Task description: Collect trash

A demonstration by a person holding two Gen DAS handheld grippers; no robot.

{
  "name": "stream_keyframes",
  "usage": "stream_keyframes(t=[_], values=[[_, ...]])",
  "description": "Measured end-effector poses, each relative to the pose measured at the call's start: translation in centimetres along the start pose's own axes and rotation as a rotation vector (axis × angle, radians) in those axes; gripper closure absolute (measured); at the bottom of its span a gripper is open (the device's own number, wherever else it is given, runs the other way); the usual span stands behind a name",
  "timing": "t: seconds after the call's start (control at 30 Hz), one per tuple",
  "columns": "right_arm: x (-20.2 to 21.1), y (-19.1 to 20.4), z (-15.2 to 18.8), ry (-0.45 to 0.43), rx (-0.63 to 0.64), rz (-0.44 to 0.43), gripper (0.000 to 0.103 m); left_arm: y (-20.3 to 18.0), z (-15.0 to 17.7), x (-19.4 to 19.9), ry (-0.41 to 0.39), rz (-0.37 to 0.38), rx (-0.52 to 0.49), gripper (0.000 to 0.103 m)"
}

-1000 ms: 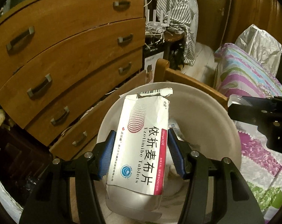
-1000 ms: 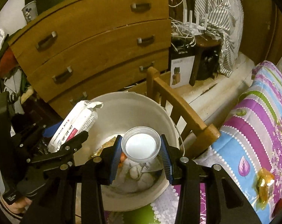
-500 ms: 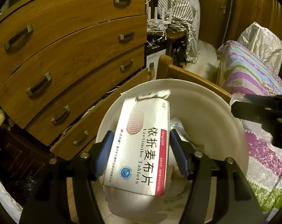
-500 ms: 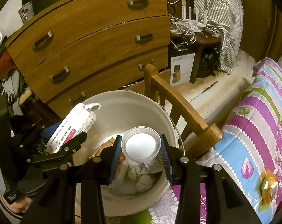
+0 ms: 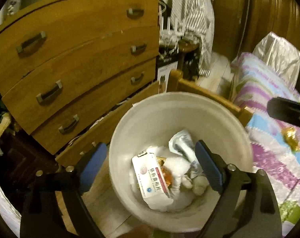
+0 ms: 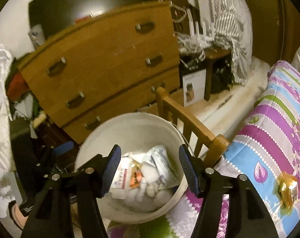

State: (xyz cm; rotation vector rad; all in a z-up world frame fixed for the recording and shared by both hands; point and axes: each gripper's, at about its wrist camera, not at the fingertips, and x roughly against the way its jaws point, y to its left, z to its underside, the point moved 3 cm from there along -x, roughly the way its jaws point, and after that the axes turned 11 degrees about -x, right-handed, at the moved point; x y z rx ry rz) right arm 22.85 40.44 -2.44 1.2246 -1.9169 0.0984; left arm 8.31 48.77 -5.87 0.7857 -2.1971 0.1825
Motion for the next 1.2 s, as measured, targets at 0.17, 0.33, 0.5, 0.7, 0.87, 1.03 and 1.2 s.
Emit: stream_keyframes(t=[0.17,0.33,0.5,0.7,0.87,1.03,1.2], values=[[8.8,2.0,4.2,-0.214,0.104,-0.014,0.030,0.8,2.4,6.7,-0.188,-0.031,0.070,0.006],[15.9,2.3,9.7,-0.356,0.146,-0.009,0.022,0.4,5.8,11.3,-0.268,-0.044,0.089,0.005],[19.7,1.2,14.2,-0.393,0.127,0.002,0.022,-1.1,7.9,14.7,-0.317,0.019,0.093,0.006],[21.1,-0.2,16.3,-0.388,0.102,0.004,0.021,-3.4,10.0,16.9,-0.309,0.044,0.045,0.006],[21.0,-0.2,16.5,-0.378,0.095,0.001,0.021,-3.2,10.1,17.8,-0.335,0.042,0.067,0.006],[21.3,-0.3,16.5,-0.383,0.089,-0.006,0.017,-3.9,9.9,18.0,-0.331,0.031,0.058,0.006],[21.7,-0.4,16.8,-0.385,0.089,-0.008,0.015,-4.4,10.1,18.0,-0.318,0.024,0.046,0.005]])
